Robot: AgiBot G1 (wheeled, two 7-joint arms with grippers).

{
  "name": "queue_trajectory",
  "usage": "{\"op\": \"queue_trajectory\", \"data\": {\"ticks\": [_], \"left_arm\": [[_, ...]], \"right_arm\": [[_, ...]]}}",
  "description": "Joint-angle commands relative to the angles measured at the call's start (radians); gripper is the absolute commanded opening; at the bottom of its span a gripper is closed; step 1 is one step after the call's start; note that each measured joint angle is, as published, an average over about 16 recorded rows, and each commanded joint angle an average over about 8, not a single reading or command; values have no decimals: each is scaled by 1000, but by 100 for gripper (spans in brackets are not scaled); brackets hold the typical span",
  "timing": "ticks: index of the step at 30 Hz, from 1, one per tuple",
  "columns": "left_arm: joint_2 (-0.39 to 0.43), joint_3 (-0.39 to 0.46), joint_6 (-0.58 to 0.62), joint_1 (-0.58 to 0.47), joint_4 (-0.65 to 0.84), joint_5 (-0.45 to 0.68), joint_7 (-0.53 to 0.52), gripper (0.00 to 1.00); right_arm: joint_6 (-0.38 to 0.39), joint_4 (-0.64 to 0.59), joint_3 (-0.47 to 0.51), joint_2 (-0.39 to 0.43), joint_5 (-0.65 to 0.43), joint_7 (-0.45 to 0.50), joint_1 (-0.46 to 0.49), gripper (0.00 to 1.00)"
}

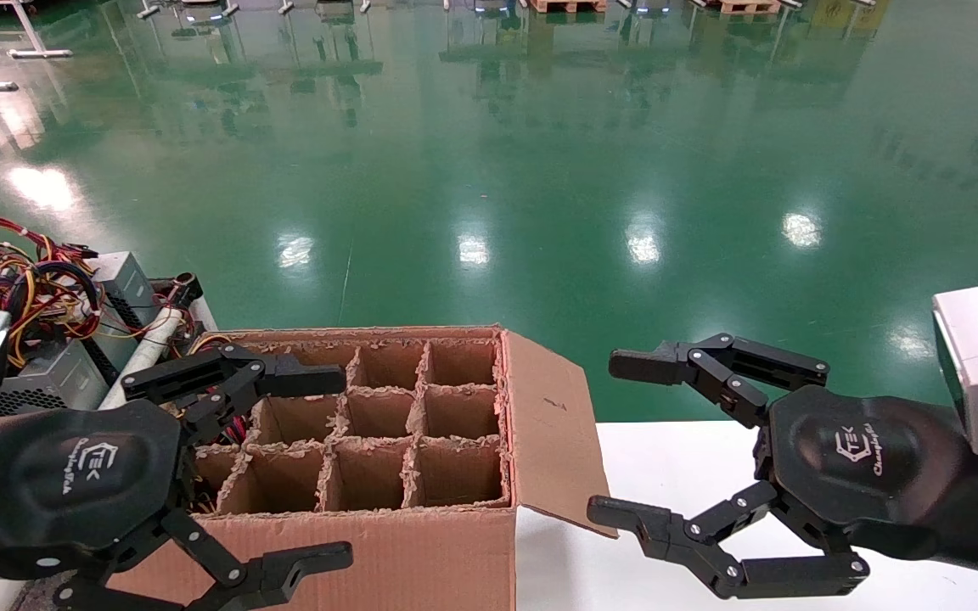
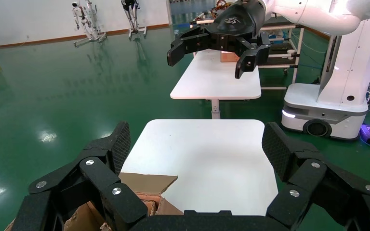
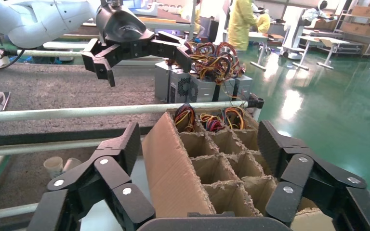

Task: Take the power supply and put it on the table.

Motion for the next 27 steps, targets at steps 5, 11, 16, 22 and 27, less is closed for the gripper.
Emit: {"op": "queue_trajectory", "data": {"ticks": [5, 11, 16, 22, 27], "left_arm": [[0, 0, 0, 0, 0, 0, 0, 100], [-2, 3, -2, 1, 3, 6, -4, 100], [-21, 30, -44, -11, 31, 79, -52, 100], [-66, 107, -124, -79, 80, 282, -202, 100], [-90, 158, -151, -131, 160, 421, -286, 100]], "right_arm": [[0, 0, 0, 0, 0, 0, 0, 0], [0, 0, 0, 0, 0, 0, 0, 0], [0, 0, 0, 0, 0, 0, 0, 0], [0, 0, 0, 0, 0, 0, 0, 0], [0, 0, 0, 0, 0, 0, 0, 0]]}}
